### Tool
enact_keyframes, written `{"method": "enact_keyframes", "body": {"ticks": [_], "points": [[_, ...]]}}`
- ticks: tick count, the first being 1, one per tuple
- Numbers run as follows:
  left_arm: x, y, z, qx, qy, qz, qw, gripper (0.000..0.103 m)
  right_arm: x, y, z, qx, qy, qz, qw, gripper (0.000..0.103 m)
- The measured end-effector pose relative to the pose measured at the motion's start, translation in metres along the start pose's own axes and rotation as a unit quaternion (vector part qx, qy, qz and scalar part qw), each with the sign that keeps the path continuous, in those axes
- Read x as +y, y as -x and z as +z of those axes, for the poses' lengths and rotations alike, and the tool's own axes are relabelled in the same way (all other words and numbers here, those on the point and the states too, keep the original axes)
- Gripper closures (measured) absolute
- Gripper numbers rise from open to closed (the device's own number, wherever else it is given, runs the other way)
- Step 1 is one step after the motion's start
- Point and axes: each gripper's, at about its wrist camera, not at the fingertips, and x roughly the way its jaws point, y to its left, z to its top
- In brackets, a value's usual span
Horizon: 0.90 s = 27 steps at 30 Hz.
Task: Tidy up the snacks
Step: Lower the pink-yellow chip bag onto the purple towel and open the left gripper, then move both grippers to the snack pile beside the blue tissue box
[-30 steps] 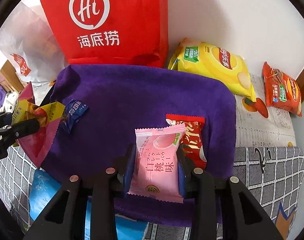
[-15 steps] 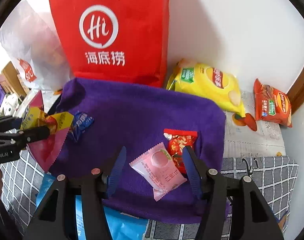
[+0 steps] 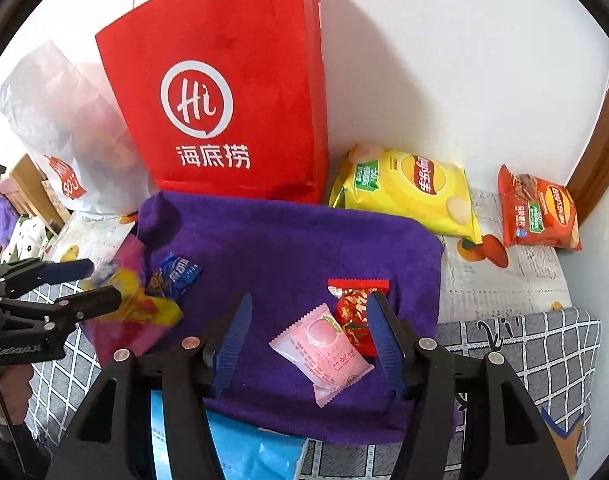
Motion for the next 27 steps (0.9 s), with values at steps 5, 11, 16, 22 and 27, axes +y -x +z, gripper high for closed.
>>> {"method": "enact_keyframes", "body": {"ticks": [5, 11, 16, 22, 27], "points": [[0.0, 0.012, 0.002, -0.013, 0.002, -0.003, 0.9999, 0.026, 0.004, 0.004, 0.0, -0.01, 0.001, -0.007, 1.0, 0.044], [0.001, 0.031, 0.004, -0.035, 0.006, -0.014, 0.9993, 0.026, 0.007, 0.018, -0.001, -0.028, -0.009, 0.001, 1.0, 0.044], [-0.005, 0.045, 0.002, -0.049, 0.006, -0.024, 0.9985, 0.026, 0.0, 0.046, -0.014, -0.046, -0.04, 0.002, 0.998, 0.044], [-0.026, 0.064, -0.001, -0.061, -0.009, -0.029, 0.9977, 0.027, -0.006, 0.087, -0.039, -0.06, -0.059, -0.032, 0.996, 0.044], [-0.044, 0.091, -0.012, -0.064, -0.02, -0.039, 0.997, 0.026, -0.008, 0.115, -0.067, -0.057, -0.069, -0.042, 0.995, 0.044]]}}
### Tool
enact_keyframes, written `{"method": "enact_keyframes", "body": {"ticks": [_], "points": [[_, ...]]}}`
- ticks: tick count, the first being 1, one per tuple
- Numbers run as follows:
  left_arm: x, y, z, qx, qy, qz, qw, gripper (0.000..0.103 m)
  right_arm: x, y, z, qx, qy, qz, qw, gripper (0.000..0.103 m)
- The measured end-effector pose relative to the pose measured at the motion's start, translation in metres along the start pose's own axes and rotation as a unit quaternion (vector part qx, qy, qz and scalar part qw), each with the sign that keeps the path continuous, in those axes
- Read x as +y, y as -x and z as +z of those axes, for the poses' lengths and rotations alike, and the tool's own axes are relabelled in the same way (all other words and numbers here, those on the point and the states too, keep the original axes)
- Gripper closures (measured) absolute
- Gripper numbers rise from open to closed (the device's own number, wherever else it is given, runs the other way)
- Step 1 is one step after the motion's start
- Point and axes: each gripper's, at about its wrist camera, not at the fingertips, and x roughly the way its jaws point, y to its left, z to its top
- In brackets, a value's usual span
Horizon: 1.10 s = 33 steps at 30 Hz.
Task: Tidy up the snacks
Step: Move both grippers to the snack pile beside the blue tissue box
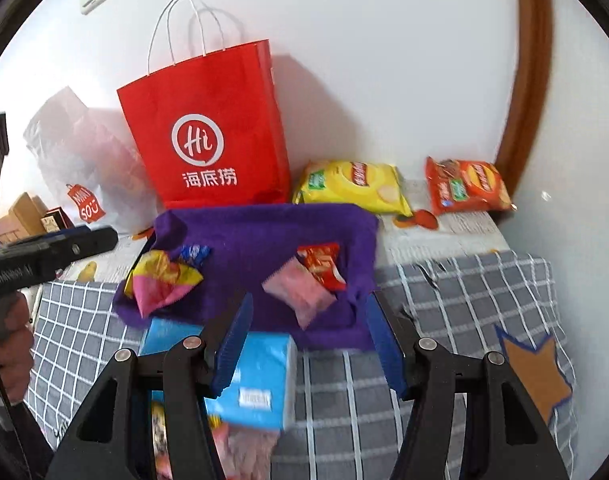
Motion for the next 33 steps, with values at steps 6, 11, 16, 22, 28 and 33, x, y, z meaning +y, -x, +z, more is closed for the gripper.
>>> {"method": "enact_keyframes", "body": {"ticks": [6, 11, 16, 22, 28, 33], "points": [[-0.003, 0.027, -0.035, 0.008, -0.01, 0.017, 0.9998, 0.026, 0.003, 0.024, -0.036, 0.003, -0.008, 0.002, 1.0, 0.044], [0.01, 0.038, -0.067, 0.036, 0.022, 0.019, 0.9989, 0.026, 0.01, 0.027, -0.066, 0.037, -0.022, 0.019, 0.999, 0.043], [0.018, 0.057, -0.095, 0.03, 0.031, 0.033, 0.9985, 0.026, 0.017, 0.033, -0.092, 0.062, -0.016, 0.017, 0.998, 0.043], [0.031, 0.066, -0.119, 0.036, 0.051, 0.047, 0.9969, 0.026, 0.02, 0.045, -0.11, 0.05, -0.005, 0.009, 0.999, 0.039], [0.033, 0.069, -0.137, 0.043, 0.056, 0.047, 0.9964, 0.026, 0.022, 0.042, -0.125, 0.054, -0.001, 0.023, 0.998, 0.039], [0.031, 0.071, -0.146, 0.049, 0.052, 0.046, 0.9964, 0.026, 0.033, 0.032, -0.129, 0.062, 0.006, 0.064, 0.996, 0.035]]}}
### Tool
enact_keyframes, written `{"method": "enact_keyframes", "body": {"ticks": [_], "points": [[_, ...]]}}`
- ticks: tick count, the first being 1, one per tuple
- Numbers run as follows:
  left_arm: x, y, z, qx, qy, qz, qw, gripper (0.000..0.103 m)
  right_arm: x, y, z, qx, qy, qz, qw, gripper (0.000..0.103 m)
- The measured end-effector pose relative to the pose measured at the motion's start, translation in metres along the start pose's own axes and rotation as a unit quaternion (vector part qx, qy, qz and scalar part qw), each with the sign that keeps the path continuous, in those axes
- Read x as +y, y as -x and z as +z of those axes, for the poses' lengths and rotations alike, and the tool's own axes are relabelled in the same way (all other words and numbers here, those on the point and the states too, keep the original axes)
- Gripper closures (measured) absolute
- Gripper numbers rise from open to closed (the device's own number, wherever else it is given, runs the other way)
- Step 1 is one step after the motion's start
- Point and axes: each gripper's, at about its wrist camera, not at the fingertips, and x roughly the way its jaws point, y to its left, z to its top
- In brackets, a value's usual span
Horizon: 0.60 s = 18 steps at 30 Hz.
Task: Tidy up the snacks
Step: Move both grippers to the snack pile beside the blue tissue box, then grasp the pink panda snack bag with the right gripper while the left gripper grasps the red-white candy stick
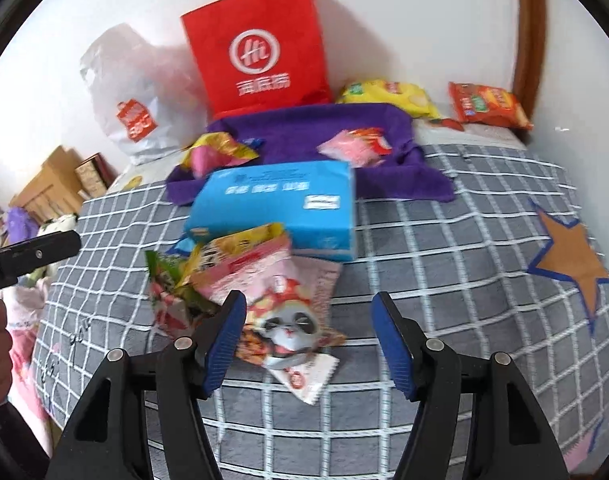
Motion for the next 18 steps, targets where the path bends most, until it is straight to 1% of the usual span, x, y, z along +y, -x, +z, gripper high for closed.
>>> {"method": "enact_keyframes", "body": {"ticks": [2, 7, 11, 12, 13, 14, 15, 17, 18], "points": [[0.002, 0.001, -0.003, 0.001, 0.001, -0.001, 1.0, 0.026, 0.006, -0.005, -0.001, 0.001, 0.011, 0.006, 1.0, 0.031], [0.005, -0.002, -0.01, 0.005, 0.001, -0.002, 1.0, 0.026, 0.021, -0.024, -0.005, 0.014, 0.051, 0.005, 0.999, 0.031], [0.001, -0.009, -0.017, 0.016, -0.005, -0.007, 0.9998, 0.026, 0.023, -0.04, -0.007, 0.029, 0.059, 0.005, 0.998, 0.031], [0.0, -0.012, -0.019, 0.022, -0.007, -0.011, 0.9997, 0.026, 0.023, -0.042, -0.008, 0.031, 0.059, 0.005, 0.998, 0.034], [-0.001, -0.015, -0.021, 0.026, -0.007, -0.014, 0.9995, 0.026, 0.022, -0.043, -0.008, 0.031, 0.057, 0.003, 0.998, 0.041], [-0.003, -0.018, -0.023, 0.029, -0.007, -0.015, 0.9994, 0.026, 0.02, -0.043, -0.009, 0.03, 0.055, 0.003, 0.998, 0.044], [-0.005, -0.02, -0.025, 0.033, -0.008, -0.015, 0.9993, 0.026, 0.018, -0.043, -0.01, 0.029, 0.053, 0.007, 0.998, 0.045], [-0.009, -0.026, -0.029, 0.038, -0.01, -0.018, 0.999, 0.026, 0.017, -0.039, -0.011, 0.02, 0.051, 0.009, 0.998, 0.052], [-0.011, -0.029, -0.031, 0.041, -0.012, -0.021, 0.9988, 0.026, 0.015, -0.036, -0.011, 0.016, 0.05, 0.008, 0.999, 0.052]]}}
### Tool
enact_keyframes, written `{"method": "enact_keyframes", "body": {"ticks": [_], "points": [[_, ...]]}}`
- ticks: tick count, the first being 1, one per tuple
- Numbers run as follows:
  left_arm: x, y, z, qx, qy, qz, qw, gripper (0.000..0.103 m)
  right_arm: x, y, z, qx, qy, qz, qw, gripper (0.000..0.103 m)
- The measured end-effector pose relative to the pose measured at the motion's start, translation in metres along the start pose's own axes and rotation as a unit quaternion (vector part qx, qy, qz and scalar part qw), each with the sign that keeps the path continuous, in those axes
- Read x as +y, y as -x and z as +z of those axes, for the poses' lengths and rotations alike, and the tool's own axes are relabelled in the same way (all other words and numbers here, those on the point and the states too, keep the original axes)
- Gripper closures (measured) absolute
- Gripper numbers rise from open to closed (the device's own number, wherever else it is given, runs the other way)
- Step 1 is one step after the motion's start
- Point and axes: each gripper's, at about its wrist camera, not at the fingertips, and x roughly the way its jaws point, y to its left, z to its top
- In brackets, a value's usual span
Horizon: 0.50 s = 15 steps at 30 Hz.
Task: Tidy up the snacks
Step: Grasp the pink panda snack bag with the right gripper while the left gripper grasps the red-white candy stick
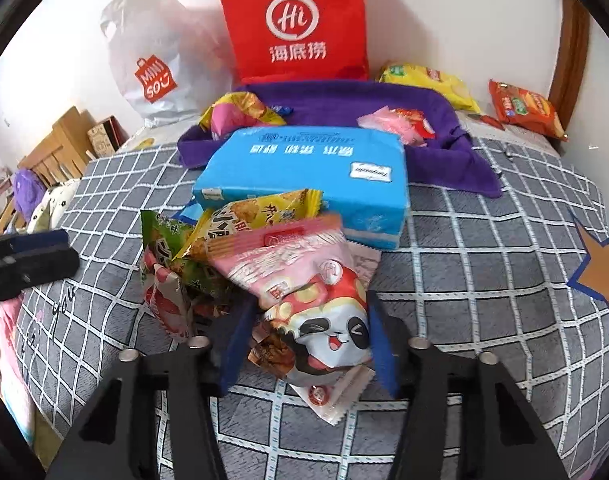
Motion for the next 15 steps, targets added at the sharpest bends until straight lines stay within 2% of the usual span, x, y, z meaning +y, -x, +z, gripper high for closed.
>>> {"method": "enact_keyframes", "body": {"ticks": [9, 15], "points": [[-0.029, -0.027, -0.007, 0.024, -0.026, -0.019, 0.9992, 0.026, -0.027, 0.042, -0.008, -0.042, -0.021, -0.013, 0.999, 0.053], [-0.049, -0.047, -0.01, 0.035, -0.045, -0.014, 0.9983, 0.025, -0.045, 0.056, -0.019, -0.047, -0.034, -0.024, 0.998, 0.053]]}}
